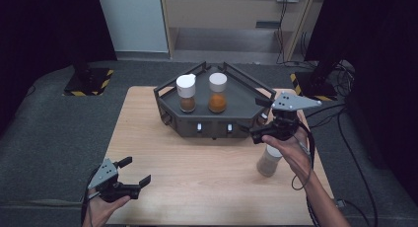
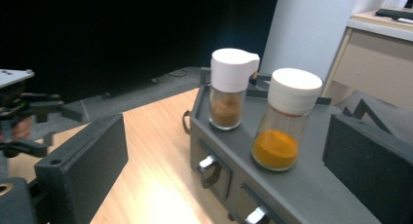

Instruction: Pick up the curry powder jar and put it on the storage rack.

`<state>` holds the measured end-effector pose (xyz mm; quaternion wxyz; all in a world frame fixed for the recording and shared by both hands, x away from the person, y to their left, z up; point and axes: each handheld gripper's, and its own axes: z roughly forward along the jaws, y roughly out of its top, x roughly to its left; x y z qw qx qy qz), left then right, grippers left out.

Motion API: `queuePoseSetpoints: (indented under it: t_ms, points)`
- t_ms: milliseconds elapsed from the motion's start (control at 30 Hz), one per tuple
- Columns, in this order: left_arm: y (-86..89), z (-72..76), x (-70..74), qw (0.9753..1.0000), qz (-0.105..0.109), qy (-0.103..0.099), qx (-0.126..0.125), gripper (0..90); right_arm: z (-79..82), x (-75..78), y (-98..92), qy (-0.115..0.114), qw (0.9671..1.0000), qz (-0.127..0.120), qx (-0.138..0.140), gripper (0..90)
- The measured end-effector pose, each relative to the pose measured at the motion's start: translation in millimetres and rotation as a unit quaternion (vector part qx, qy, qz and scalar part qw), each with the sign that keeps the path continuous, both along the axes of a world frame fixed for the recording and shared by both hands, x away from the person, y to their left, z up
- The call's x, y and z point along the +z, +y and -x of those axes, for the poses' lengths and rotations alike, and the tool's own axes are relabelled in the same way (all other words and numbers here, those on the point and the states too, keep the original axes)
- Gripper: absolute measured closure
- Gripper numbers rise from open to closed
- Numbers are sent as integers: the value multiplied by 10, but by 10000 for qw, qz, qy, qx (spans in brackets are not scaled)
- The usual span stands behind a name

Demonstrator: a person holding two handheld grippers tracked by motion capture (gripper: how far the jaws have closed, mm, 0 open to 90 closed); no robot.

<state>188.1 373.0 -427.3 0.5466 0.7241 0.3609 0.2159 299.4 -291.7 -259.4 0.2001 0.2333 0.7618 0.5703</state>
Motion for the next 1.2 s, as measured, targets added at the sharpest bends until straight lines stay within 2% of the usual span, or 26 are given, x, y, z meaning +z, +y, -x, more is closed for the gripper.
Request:
queuePoseSetpoints:
  t_ms: [367,733,833,933,1200]
  points:
    - [-2,1,2,10000,-5,4,4,15,279,-164,-213,16,10000,-94,-10,34]
    - [-3,0,3,10000,-11,7,0,14,580,-313,-355,-44,9999,11,-147,36]
    - [-5,0,3,10000,-14,6,-2,14,647,-375,-392,1,9998,15,-180,36]
    - [-6,1,6,10000,-20,5,-3,14,727,-422,-419,-29,9996,85,-284,36]
    - [-8,1,6,10000,-26,6,0,14,881,-576,-527,5,9991,61,-413,37]
